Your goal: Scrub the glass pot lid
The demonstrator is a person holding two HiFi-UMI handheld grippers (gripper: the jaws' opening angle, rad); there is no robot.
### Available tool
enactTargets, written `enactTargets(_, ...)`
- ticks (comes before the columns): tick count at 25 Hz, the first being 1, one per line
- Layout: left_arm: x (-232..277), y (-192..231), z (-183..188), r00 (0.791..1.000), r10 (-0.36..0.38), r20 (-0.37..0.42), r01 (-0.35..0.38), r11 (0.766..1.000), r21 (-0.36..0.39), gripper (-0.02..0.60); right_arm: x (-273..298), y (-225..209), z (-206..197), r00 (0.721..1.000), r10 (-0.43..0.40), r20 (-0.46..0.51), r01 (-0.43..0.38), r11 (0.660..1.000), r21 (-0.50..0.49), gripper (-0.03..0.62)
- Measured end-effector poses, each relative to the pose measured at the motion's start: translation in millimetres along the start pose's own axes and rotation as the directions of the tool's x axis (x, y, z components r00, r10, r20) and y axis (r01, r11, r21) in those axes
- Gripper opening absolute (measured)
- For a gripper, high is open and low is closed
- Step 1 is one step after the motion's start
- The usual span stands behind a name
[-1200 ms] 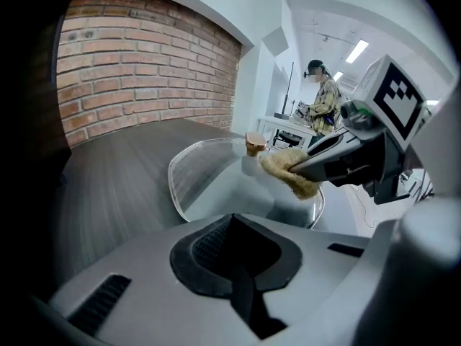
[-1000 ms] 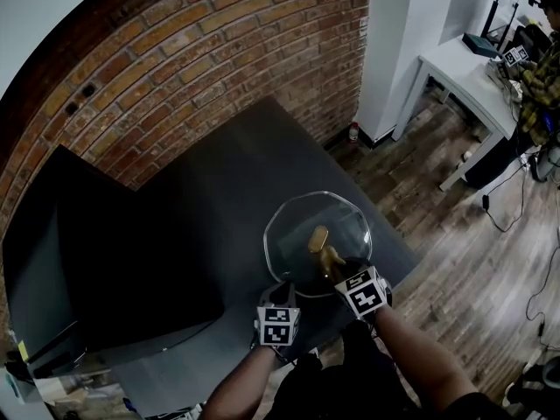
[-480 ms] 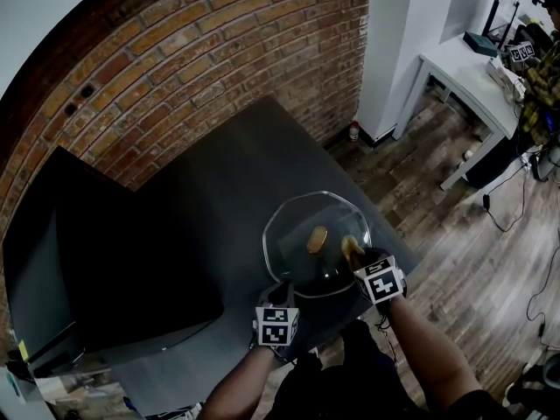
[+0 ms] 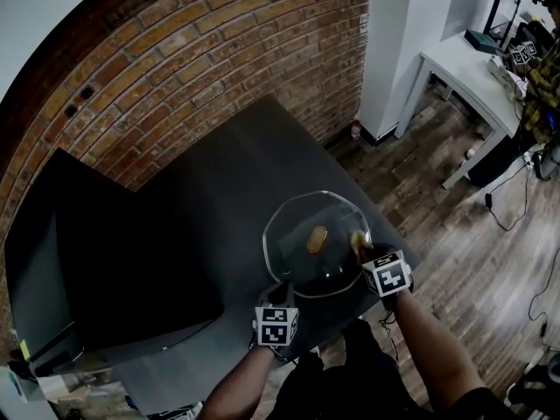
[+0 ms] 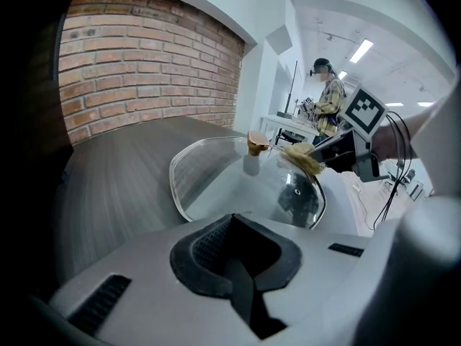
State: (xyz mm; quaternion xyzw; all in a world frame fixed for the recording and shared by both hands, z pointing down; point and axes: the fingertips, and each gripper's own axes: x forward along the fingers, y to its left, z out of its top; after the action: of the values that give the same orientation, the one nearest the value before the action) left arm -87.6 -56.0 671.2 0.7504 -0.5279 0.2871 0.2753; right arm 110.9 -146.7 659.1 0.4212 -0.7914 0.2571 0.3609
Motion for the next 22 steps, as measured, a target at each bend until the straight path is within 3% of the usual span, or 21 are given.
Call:
enactTargets(13,0,0,0,1.000,0.006,-0.003,-0.006,1.000,-0.002,0.034,7,-22,-10,1.000,-0.016,-0.005,0.017,0.996,0.090,0.049)
enactTargets(22,1,-1,-1,1.000,-0.002,-0.027,0.001,1.000,-0.026,0.033,1,-22,-5,1.000,-0.013,-0.028,0.015,0.998,0.055,0.049)
